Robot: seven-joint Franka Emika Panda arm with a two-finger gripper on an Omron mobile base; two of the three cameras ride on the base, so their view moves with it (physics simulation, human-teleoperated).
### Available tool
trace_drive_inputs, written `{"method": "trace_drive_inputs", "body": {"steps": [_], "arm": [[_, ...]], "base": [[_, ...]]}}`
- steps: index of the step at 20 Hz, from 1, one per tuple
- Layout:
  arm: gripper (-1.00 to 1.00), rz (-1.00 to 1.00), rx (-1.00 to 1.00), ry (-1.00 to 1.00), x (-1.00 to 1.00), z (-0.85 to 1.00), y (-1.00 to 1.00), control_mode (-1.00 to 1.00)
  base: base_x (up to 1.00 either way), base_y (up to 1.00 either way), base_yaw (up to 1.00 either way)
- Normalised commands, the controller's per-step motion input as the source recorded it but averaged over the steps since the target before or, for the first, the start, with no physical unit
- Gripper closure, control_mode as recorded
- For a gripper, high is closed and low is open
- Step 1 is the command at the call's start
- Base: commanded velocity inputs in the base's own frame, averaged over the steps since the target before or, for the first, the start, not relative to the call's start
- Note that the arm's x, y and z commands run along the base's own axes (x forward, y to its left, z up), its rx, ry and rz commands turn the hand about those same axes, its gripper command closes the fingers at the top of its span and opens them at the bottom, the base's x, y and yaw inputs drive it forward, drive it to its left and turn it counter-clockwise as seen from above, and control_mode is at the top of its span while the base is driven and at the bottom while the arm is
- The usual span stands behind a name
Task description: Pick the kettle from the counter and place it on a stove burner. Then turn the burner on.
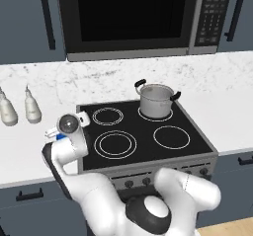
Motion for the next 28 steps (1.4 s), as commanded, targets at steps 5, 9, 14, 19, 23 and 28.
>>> {"method": "trace_drive_inputs", "body": {"steps": [5,9,14,19,23,28], "arm": [[1.0,-0.13,0.19,0.0,0.32,0.39,-1.0,-1.0],[1.0,-0.11,0.18,0.07,0.21,0.26,-1.0,-1.0],[1.0,-0.15,0.11,0.24,0.0,0.25,-1.0,-1.0],[1.0,-0.08,-0.05,0.09,0.0,-0.01,-0.25,-1.0],[1.0,0.0,-0.25,0.1,0.0,-0.52,0.02,-1.0],[1.0,0.0,-0.15,0.16,0.0,-0.41,0.07,-1.0]], "base": [[0.0,0.0,0.0],[0.0,0.0,0.0],[0.0,0.0,0.0],[0.0,0.0,0.0],[0.0,0.0,0.0],[0.0,0.0,0.0]]}}
